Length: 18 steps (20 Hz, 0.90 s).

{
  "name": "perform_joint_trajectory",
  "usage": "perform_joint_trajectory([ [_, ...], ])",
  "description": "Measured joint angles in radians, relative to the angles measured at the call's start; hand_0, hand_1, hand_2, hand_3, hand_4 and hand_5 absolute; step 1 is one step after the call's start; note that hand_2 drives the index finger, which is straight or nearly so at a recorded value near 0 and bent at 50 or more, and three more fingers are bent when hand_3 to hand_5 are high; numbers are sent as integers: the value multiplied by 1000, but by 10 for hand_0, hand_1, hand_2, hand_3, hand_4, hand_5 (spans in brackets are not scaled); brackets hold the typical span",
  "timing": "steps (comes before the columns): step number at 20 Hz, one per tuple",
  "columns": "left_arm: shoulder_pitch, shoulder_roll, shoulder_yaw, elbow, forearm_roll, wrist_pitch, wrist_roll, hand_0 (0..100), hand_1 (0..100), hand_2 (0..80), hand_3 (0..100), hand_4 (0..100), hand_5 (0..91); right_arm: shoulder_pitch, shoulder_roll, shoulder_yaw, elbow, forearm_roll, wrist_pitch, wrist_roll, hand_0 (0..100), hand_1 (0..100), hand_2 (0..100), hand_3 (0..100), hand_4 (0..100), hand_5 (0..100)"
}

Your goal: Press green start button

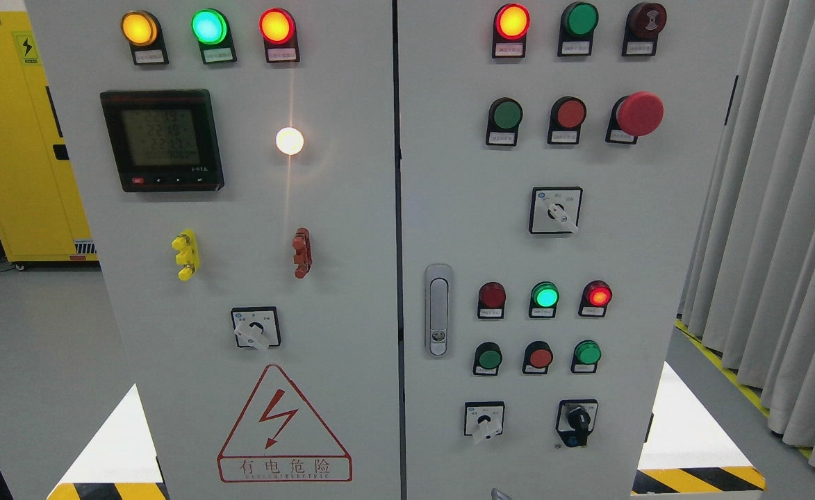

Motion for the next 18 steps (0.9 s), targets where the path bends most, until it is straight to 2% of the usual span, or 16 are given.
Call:
perform_joint_trajectory([
  [1, 0, 0, 0, 0, 0, 0, 0, 120, 556, 0, 0, 0, 0, -2, 0, -1, 0, 3, 2, -1, 419, 748, 0, 200, 290, 216],
  [2, 0, 0, 0, 0, 0, 0, 0, 120, 556, 0, 0, 0, 0, -5, 0, -2, -1, 9, 3, -1, 412, 759, 0, 223, 315, 228],
  [3, 0, 0, 0, 0, 0, 0, 0, 120, 556, 0, 0, 0, 0, -8, 0, -4, -1, 20, 4, -1, 406, 779, 0, 319, 408, 300],
  [4, 0, 0, 0, 0, 0, 0, 0, 120, 556, 0, 0, 0, 0, -11, 0, -7, -1, 35, 5, -1, 426, 793, 0, 468, 588, 503],
  [5, 0, 0, 0, 0, 0, 0, 0, 120, 556, 0, 0, 0, 0, -15, 0, -11, -2, 55, 5, -1, 454, 819, 0, 575, 716, 676],
  [6, 0, 0, 0, 0, 0, 0, 0, 120, 556, 0, 0, 0, 0, -20, 0, -16, -2, 82, 5, -1, 474, 834, 0, 620, 752, 738],
  [8, 0, 0, 0, 0, 0, 0, 0, 120, 556, 0, 0, 0, 0, -33, 2, -33, -6, 151, 5, -1, 568, 870, 0, 807, 916, 927],
  [10, 0, 0, 0, 0, 0, 0, 0, 120, 556, 0, 0, 0, 0, -47, 3, -52, -10, 218, 5, -2, 572, 878, 0, 876, 987, 986],
  [14, 0, 0, 0, 0, 0, 0, 0, 120, 556, 0, 0, 0, 0, -78, 6, -90, -18, 350, 4, -28, 529, 888, 0, 920, 1000, 1000],
  [18, 0, 0, 0, 0, 0, 0, 0, 120, 556, 0, 0, 0, 0, -125, 8, -136, -22, 509, 4, -34, 615, 918, 0, 925, 1000, 1000],
])
